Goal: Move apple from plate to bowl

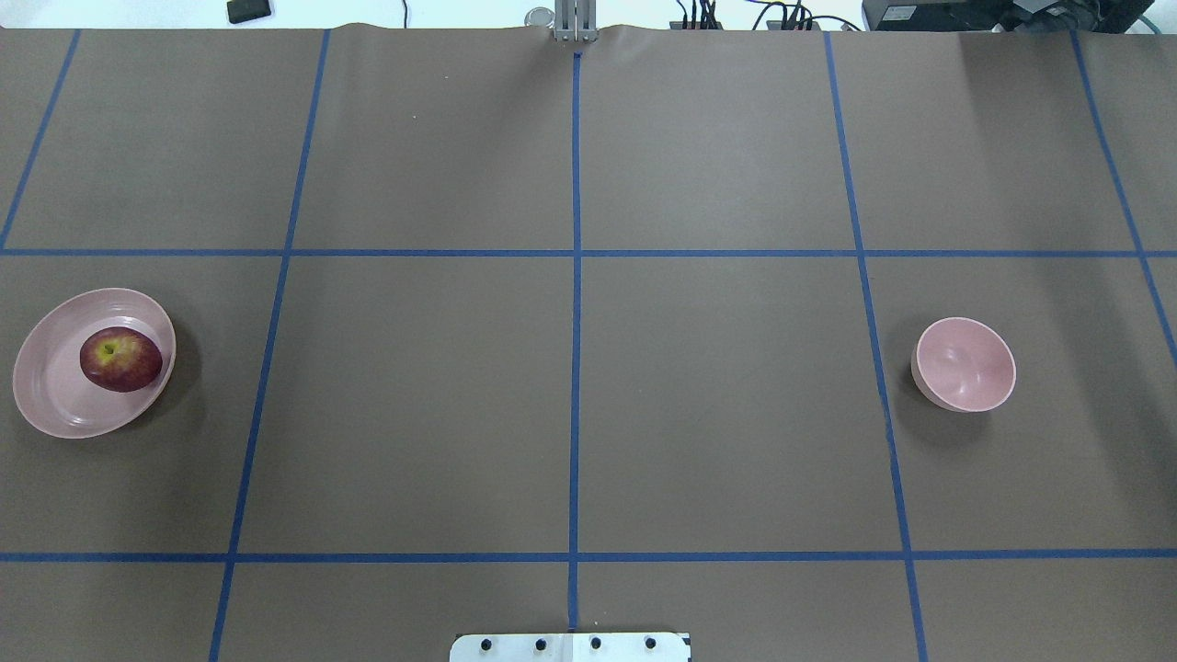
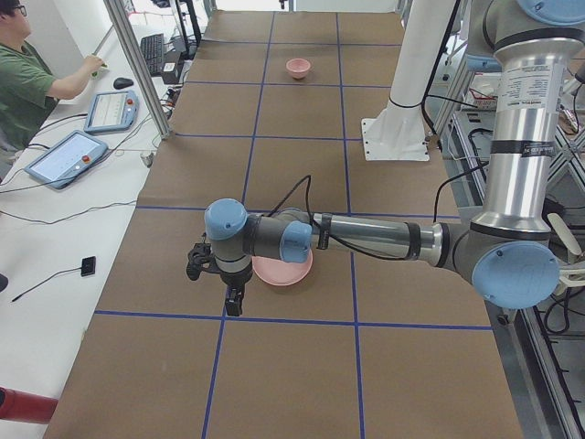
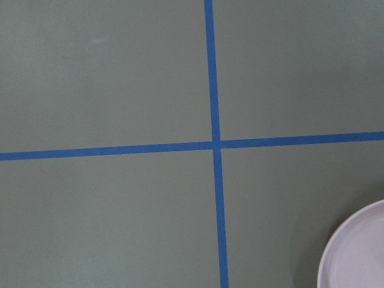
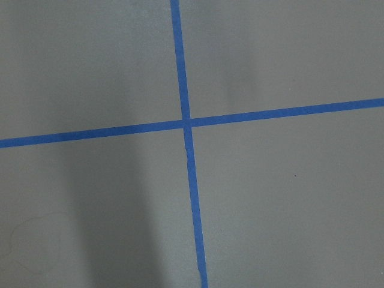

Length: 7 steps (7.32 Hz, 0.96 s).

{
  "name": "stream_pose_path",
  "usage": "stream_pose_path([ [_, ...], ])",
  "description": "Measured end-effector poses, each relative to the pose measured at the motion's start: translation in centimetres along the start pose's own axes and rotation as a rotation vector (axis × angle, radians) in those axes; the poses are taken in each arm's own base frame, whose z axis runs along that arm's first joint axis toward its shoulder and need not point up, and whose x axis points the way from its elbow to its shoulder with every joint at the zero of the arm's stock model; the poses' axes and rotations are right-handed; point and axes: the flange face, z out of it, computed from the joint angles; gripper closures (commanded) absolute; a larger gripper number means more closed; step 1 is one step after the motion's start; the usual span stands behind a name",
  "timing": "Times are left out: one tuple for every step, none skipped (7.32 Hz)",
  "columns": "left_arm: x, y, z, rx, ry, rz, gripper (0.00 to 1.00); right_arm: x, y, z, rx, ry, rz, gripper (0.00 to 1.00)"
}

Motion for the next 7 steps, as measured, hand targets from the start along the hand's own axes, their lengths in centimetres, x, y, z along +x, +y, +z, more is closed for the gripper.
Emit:
stream_pose_path([
  [-0.01,0.03,0.01,0.000,0.000,0.000,0.01,-0.04,0.01,-0.05,0.001,-0.001,-0.002,0.00],
  [-0.02,0.05,0.01,0.000,0.000,0.000,0.01,-0.04,0.04,-0.06,0.001,-0.001,-0.004,0.00],
  [-0.03,0.06,0.01,0.000,0.000,0.000,0.01,-0.01,0.06,-0.04,0.001,-0.001,-0.005,0.00],
  [-0.01,0.06,-0.01,0.000,0.000,0.001,0.01,0.02,0.07,-0.03,0.001,0.000,-0.006,0.00],
  [-0.01,0.06,-0.02,0.000,0.000,0.001,0.01,-0.06,0.05,-0.12,0.003,0.001,-0.008,0.00],
  [0.03,0.06,-0.04,0.001,0.000,0.002,0.01,-0.33,-0.13,-0.37,0.008,0.000,-0.011,0.00],
  [0.18,0.04,-0.12,0.002,0.007,0.004,0.01,-0.94,-0.51,-0.82,0.018,0.000,-0.019,0.00],
])
